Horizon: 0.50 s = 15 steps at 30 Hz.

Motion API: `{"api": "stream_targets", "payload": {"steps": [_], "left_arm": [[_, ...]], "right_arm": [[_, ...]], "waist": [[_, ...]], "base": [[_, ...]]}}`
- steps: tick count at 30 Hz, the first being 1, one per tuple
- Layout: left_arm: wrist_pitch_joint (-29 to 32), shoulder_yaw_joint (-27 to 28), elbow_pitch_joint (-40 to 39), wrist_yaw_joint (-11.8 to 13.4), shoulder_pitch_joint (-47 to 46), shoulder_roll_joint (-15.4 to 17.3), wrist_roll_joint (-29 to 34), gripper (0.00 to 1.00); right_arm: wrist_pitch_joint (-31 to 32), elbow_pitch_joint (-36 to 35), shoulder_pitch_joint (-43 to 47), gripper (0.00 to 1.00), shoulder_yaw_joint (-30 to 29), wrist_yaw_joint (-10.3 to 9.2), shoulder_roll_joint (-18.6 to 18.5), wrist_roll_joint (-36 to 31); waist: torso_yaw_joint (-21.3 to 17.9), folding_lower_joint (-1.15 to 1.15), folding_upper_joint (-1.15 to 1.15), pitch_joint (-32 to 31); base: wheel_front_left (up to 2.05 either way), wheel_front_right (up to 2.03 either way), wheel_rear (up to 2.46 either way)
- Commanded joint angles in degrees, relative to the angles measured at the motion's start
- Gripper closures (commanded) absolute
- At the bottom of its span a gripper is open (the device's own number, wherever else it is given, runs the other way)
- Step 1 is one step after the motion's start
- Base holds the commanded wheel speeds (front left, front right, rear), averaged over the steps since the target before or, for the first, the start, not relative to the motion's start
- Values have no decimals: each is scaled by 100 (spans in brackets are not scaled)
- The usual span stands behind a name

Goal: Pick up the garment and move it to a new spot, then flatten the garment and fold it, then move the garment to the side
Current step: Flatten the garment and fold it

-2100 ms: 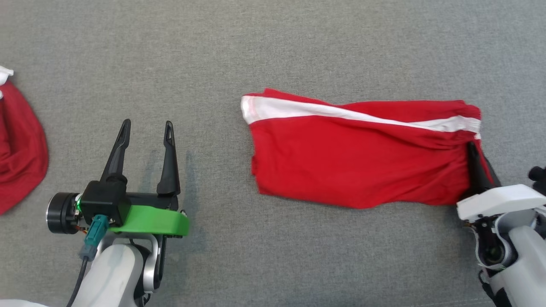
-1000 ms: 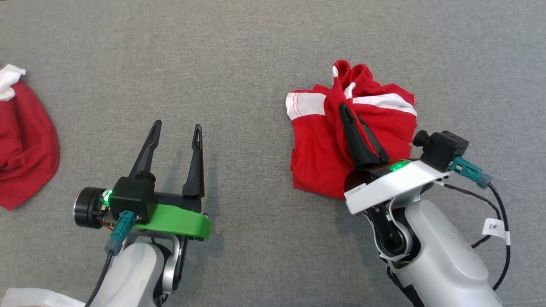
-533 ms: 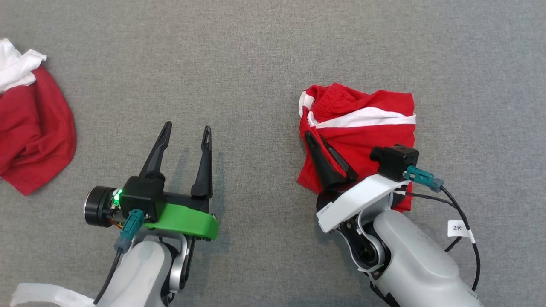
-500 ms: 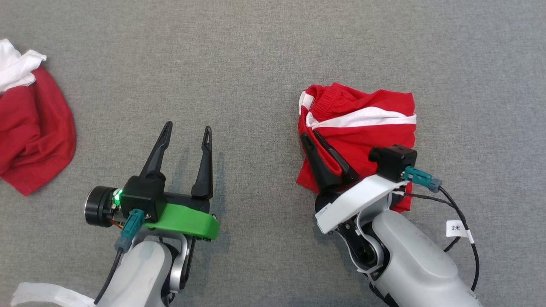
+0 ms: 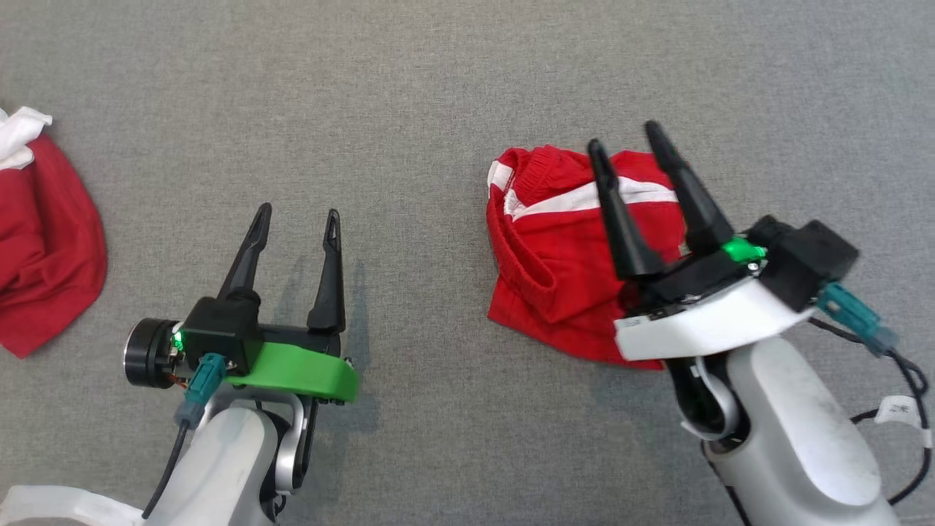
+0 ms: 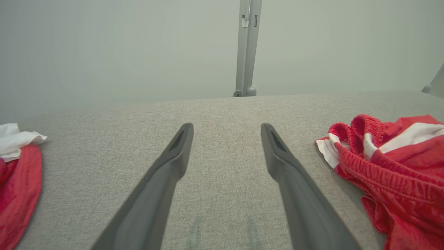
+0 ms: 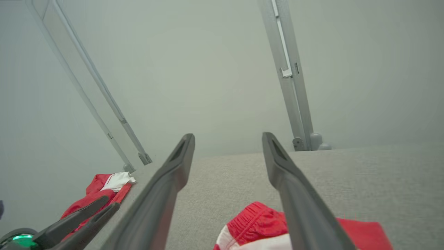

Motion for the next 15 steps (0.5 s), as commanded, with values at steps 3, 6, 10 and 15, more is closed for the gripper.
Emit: {"api": "stream_targets", "payload": {"steps": [3, 6, 10, 15], "left_arm": [[-45, 116, -60, 75, 27, 68, -24, 0], [-72, 211, -132, 116, 59, 101, -27, 0], [-77, 336, -220, 172, 127, 133, -25, 0], [-95, 471, -321, 252, 259, 193, -37, 0]], "right_arm": [[-27, -336, 330, 0, -654, 0, -122, -400], [-27, -394, 554, 0, -1237, 0, -278, -706], [-28, -250, 835, 0, -1897, 0, -507, -992], [6, -74, 1078, 0, -2323, 0, -628, -1136]], "waist": [[-91, 0, 0, -76], [-136, 0, 0, -117], [-163, 0, 0, -204], [-185, 0, 0, -316]], "base": [[0, 0, 0], [0, 0, 0], [0, 0, 0], [0, 0, 0]]}}
